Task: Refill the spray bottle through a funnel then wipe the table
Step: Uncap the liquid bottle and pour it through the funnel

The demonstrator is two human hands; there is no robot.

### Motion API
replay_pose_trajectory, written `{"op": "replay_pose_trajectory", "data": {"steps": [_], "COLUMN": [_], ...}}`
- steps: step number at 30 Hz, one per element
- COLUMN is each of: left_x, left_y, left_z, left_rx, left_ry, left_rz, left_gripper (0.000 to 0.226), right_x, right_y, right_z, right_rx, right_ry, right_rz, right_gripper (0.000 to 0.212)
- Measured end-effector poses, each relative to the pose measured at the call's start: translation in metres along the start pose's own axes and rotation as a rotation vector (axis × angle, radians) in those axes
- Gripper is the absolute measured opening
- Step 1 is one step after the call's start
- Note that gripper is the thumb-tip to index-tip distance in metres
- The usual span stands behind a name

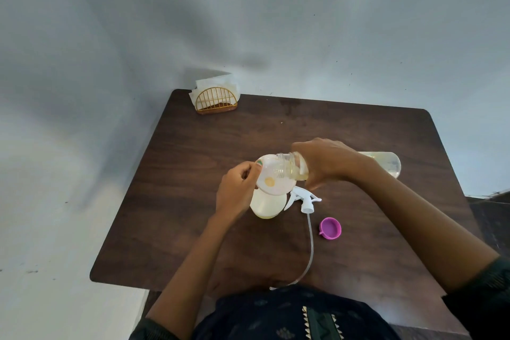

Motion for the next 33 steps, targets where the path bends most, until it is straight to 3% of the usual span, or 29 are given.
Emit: {"op": "replay_pose_trajectory", "data": {"steps": [22,33], "left_x": [0.0007,0.002], "left_y": [0.0005,-0.0033], "left_z": [0.0002,0.0016], "left_rx": [-0.007,0.007], "left_ry": [-0.009,-0.009], "left_rz": [-0.003,-0.014], "left_gripper": [0.035,0.044], "right_x": [-0.0014,0.0008], "right_y": [-0.0034,-0.0024], "right_z": [-0.0033,-0.0007], "right_rx": [0.017,0.024], "right_ry": [0.01,-0.001], "right_rz": [0.011,0.013], "right_gripper": [0.048,0.046]}}
Point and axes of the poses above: each hand's wrist, its own x-axis towards the middle knuckle, its own z-axis out of the palm, y = z × x, the point moved 1 cm from there along x, towards the middle knuckle, and after that the axes turned 8 degrees about y, right-handed, at the moved point
